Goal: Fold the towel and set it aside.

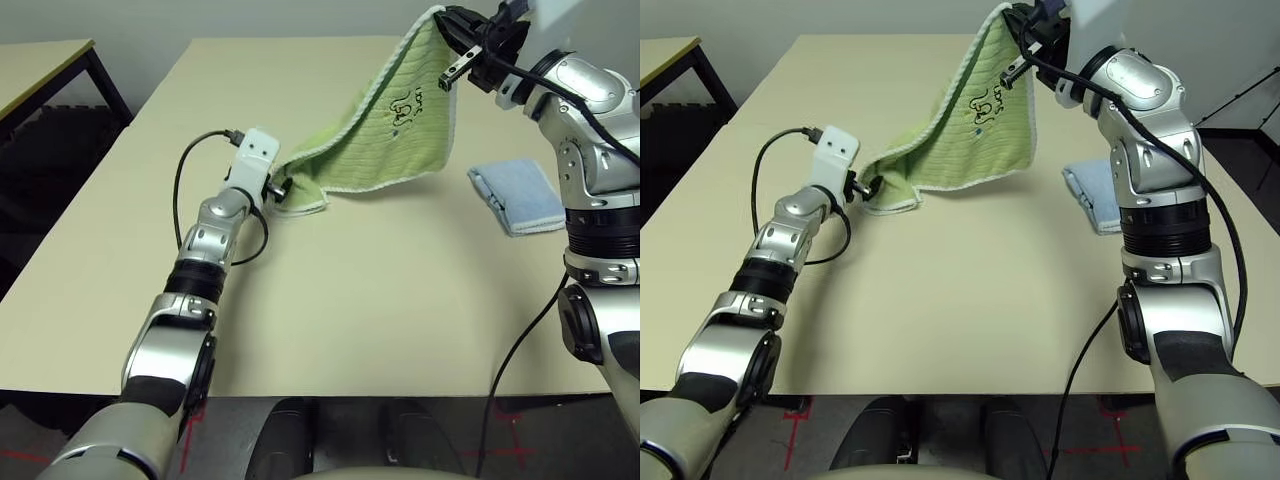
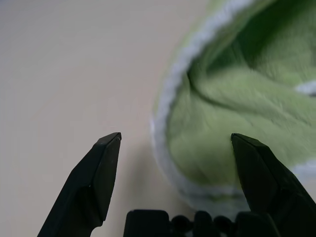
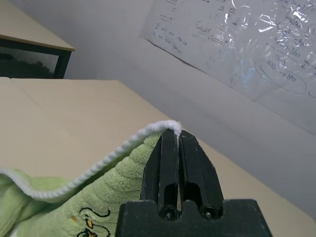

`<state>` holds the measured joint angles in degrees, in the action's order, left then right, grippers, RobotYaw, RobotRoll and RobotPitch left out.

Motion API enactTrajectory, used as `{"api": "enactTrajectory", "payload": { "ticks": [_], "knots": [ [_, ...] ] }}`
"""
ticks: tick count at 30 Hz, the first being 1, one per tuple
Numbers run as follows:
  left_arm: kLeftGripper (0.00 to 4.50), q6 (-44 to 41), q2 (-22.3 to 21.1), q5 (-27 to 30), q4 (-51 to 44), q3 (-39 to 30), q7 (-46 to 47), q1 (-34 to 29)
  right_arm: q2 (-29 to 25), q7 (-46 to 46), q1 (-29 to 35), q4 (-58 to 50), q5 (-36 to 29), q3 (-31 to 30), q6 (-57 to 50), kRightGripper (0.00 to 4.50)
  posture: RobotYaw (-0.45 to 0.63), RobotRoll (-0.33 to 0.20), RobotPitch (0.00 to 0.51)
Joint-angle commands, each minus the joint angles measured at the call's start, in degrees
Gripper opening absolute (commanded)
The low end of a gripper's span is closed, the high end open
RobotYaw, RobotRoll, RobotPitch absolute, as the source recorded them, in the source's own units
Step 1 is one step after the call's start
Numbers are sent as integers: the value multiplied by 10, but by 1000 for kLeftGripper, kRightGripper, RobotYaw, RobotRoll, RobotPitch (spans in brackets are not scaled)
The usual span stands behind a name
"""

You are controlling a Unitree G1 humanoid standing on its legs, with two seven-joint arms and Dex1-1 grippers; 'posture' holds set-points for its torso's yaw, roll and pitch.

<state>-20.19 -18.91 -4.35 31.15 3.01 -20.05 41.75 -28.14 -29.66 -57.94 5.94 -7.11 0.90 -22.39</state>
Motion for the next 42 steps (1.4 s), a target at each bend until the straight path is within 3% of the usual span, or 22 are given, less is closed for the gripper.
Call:
{"api": "enactTrajectory", "payload": {
  "ticks": [1, 19, 22, 32, 42],
  "knots": [
    [4500, -23, 3, 6, -14, -2, -2, -11, 0, -3, -10, 1, -5, 7, 3, 37, 89, 0, 114],
    [4500, -47, 8, 27, -38, -24, -5, 10, -2, -3, -13, 5, 0, 5, 9, 37, 86, 0, 107],
    [3917, -57, 6, 31, -41, -26, -12, 8, -1, -2, -15, 9, 1, 5, 13, 0, 87, 0, 106],
    [29, -83, -2, 31, -40, -16, -41, 3, -5, -2, -18, 13, 3, 6, 19, 0, 75, 0, 105],
    [9, -76, -11, 32, -34, -29, -40, 37, -10, 3, -15, 5, 4, 9, 14, 0, 69, 0, 101]
  ]
}}
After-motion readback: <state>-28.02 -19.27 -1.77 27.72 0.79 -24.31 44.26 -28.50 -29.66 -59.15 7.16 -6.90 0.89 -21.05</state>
